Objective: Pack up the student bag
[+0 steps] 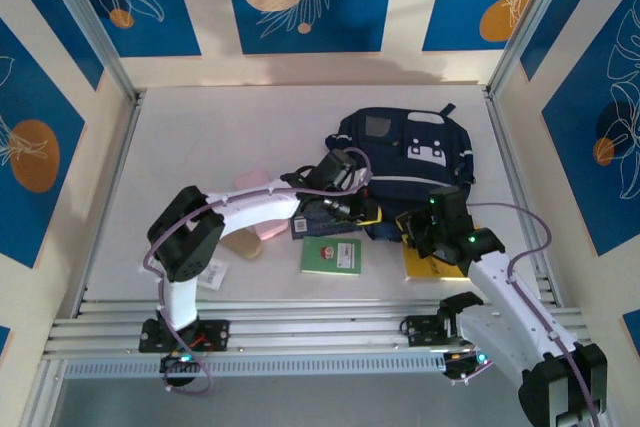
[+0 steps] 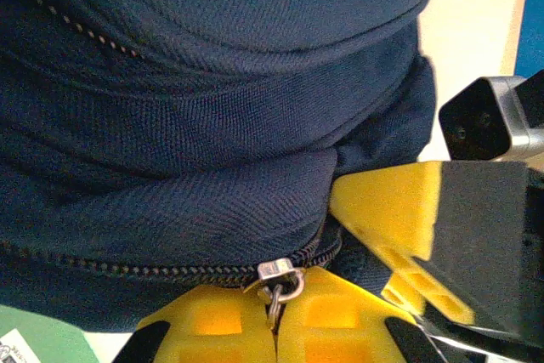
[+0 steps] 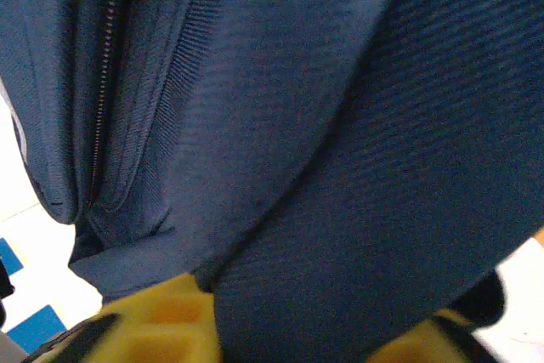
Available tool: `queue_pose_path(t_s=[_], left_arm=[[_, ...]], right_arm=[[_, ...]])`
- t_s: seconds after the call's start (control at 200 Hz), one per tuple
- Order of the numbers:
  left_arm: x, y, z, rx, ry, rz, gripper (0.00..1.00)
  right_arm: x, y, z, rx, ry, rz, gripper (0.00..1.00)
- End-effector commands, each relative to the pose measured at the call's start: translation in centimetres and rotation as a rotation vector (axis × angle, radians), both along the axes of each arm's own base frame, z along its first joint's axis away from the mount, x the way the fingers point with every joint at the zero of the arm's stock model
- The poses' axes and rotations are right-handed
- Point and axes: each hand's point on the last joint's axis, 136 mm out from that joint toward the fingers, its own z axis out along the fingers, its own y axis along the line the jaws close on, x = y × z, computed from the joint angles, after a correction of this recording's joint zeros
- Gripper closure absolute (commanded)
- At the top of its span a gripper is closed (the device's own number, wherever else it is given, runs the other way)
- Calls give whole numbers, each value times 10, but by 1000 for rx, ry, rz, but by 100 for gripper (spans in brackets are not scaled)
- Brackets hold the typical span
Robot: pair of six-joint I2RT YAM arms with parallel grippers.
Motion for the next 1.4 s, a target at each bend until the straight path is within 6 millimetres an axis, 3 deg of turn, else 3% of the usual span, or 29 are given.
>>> queue_pose_path(t_s=[0.0, 0.26, 0.73, 1.0, 1.13, 1.265, 1.395], left_arm=[[4, -10, 28, -39, -85, -40, 100], [8, 5, 24, 89, -159, -88, 91], [10, 32, 24, 216, -211, -138, 79], [7, 43, 13, 256, -214, -164, 82], [-1, 34, 12, 191, -181, -185, 83], [-1, 31, 28, 121, -204, -151, 65], [0, 28, 37, 87, -212, -128, 56]], right_arm=[[-5, -13, -2, -152, 12, 68, 100], [-11, -12, -6, -318, 27, 220, 100], [-9, -21, -7, -435, 31, 249, 100], [-7, -20, -5, -435, 26, 252, 100], [-6, -17, -5, -421, 13, 262, 100], [-6, -10, -6, -414, 1, 290, 100], [-7, -7, -6, -426, -1, 304, 100]])
